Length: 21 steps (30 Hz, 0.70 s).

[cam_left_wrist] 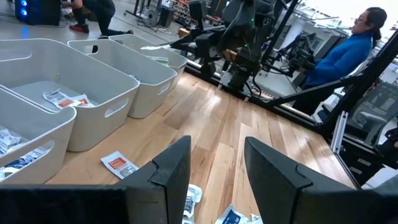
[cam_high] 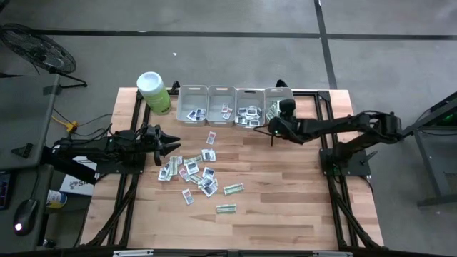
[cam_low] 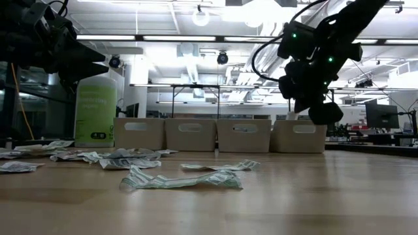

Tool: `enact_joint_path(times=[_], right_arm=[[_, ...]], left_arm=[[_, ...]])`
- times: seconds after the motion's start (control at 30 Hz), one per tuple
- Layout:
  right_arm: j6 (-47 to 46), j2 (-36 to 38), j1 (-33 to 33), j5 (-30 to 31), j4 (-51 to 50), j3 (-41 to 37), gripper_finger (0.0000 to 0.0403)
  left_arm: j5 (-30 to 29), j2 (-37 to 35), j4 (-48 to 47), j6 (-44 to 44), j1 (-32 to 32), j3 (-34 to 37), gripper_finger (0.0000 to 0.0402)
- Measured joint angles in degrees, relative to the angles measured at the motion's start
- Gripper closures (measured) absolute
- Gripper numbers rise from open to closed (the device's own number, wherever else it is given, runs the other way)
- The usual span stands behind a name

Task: Pick & Place First Aid Supplies
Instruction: Put the bandage into the right gray bin

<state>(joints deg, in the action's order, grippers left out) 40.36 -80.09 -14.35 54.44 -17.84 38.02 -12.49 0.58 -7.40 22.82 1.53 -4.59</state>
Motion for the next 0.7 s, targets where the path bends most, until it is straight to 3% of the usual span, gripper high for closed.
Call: enact_joint_path(times=[0.2, 0.43, 0.7], right_arm=[[3.1, 0.0, -0.9, -3.6, -0.3, 0.0, 0.0341], [-2.7, 0.0, -0.2, -0.1, -0.3, 0.0, 0.0258], [-8.1, 3.5, 4.7, 2.9, -0.3, 0.0, 0.0236]], left_arm=[[0.0, 0.0, 0.0, 0.0, 0.0, 0.0, 0.0252], [0.0, 0.0, 0.0, 0.0, 0.0, 0.0, 0.0252], [0.0, 0.0, 0.0, 0.0, 0.0, 0.0, 0.0252]])
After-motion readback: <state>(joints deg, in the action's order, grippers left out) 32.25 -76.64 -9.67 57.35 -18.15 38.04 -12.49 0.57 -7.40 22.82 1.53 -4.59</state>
